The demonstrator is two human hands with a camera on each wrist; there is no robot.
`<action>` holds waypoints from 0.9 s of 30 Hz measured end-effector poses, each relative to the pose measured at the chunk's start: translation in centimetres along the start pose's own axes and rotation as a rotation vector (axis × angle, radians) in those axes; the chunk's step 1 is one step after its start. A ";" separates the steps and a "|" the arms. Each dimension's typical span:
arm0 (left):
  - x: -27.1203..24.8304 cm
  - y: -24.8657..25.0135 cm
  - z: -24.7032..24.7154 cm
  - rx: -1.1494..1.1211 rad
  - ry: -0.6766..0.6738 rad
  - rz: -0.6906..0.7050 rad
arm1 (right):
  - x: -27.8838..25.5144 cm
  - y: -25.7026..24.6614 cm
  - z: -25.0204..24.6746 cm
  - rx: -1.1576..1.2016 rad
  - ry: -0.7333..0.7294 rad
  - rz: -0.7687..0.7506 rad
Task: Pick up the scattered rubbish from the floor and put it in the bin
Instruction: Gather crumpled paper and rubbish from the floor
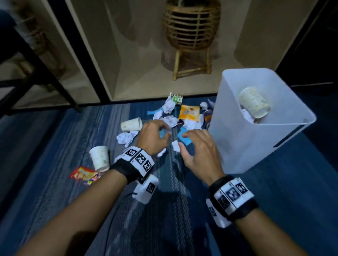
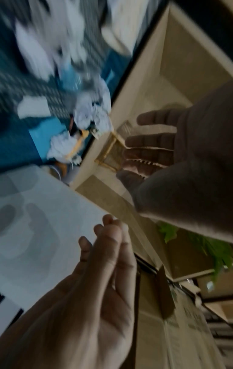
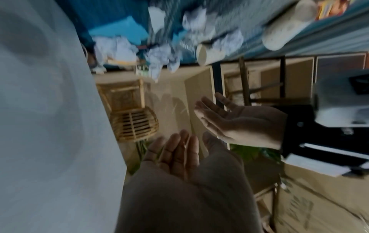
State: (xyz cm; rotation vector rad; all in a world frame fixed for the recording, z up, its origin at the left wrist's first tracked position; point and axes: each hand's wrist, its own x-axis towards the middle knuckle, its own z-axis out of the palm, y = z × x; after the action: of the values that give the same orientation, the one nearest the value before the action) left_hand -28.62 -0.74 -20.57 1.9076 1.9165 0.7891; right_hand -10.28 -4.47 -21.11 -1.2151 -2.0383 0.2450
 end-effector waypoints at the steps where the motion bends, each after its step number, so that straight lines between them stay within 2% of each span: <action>1: -0.2 -1.6 0.5 0.008 -0.040 -0.045 | 0.0 0.6 1.5 -0.013 -0.081 0.046; 3: -0.5 -4.5 1.6 0.041 -0.114 -0.133 | 0.2 2.0 4.2 -0.048 -0.248 0.151; 5: -0.6 -6.8 2.9 0.097 -0.184 -0.162 | 0.6 3.3 6.5 -0.079 -0.371 0.250; 8: -0.4 -9.1 4.8 0.196 -0.296 -0.123 | 1.5 4.8 9.4 -0.125 -0.485 0.325; 10: 0.0 -10.2 5.8 0.223 -0.295 -0.119 | 2.1 5.8 11.0 -0.147 -0.523 0.357; 14: 1.1 -11.4 7.5 0.267 -0.264 -0.154 | 2.4 7.8 13.0 -0.136 -0.523 0.448; 20: 2.4 -11.9 9.5 0.382 -0.411 -0.221 | 3.0 9.0 15.1 -0.176 -0.497 0.521; 24: 1.5 -12.0 9.9 0.342 -0.306 -0.173 | 3.2 9.1 15.5 -0.181 -0.508 0.509; 27: 0.5 -11.9 9.6 0.310 -0.226 -0.105 | 2.7 9.2 15.3 -0.148 -0.453 0.489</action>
State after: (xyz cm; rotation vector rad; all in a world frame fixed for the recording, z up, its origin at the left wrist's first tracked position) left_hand -32.66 1.79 -35.13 1.9467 2.0664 0.2428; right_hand -15.10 5.65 -35.21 -1.8831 -2.1216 0.6624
